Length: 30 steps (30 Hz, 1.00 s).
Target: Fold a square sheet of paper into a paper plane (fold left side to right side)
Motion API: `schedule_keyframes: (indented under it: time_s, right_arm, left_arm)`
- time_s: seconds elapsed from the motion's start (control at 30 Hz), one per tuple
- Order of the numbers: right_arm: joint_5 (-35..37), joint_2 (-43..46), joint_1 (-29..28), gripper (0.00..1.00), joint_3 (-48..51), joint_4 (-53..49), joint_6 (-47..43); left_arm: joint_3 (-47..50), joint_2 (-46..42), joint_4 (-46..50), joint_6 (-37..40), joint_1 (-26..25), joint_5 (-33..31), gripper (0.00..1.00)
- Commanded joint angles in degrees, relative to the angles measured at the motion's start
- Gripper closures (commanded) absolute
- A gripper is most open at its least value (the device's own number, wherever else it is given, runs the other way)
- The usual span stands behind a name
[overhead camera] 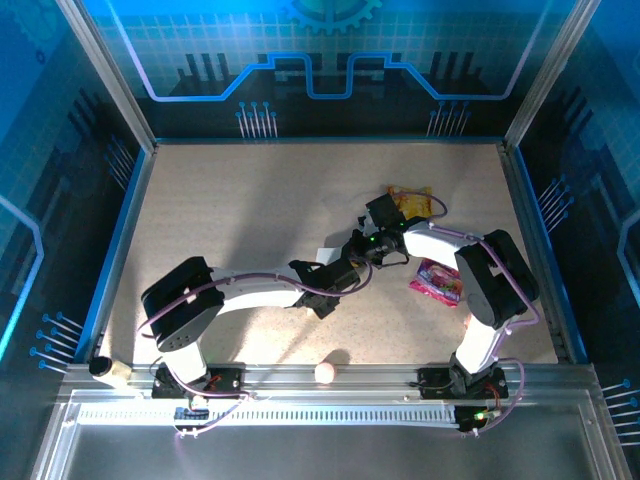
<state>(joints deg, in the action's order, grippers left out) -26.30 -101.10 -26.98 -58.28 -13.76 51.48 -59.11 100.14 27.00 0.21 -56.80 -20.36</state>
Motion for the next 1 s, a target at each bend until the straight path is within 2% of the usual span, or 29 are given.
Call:
schedule_keyframes:
  time_s: [0.0, 0.27, 0.43, 0.67, 0.77, 0.97]
  right_arm:
    - [0.3, -1.4, -0.7, 1.0, -1.3, -1.9, 0.5]
    - [1.8, -0.7, -0.4, 1.0, -1.8, -3.8, -1.0]
    - [3.8, 2.7, 3.3, 0.77, -3.1, -7.7, -3.6]
    - [7.7, 7.4, 10.2, 0.56, -6.7, -15.8, -8.3]
    - [9.0, 11.0, 11.9, 0.49, -4.3, -15.9, -8.9]
    - [10.4, 19.5, 12.5, 0.42, 4.5, -11.9, -10.1]
  left_arm:
    - [-0.9, 0.7, -0.1, 0.1, -0.4, -0.5, 0.77]
    - [-0.2, 0.3, -1.1, -0.5, -0.4, -0.3, 0.9]
    - [1.3, -1.3, -2.6, -1.4, -0.3, 0.6, 0.95]
    - [3.5, -3.4, -5.2, -2.7, 0.3, 2.9, 0.97]
    - [4.6, -5.3, -7.0, -4.5, 2.4, 7.0, 0.99]
    - [8.7, -9.4, -14.5, -12.1, 11.3, 25.1, 1.0]
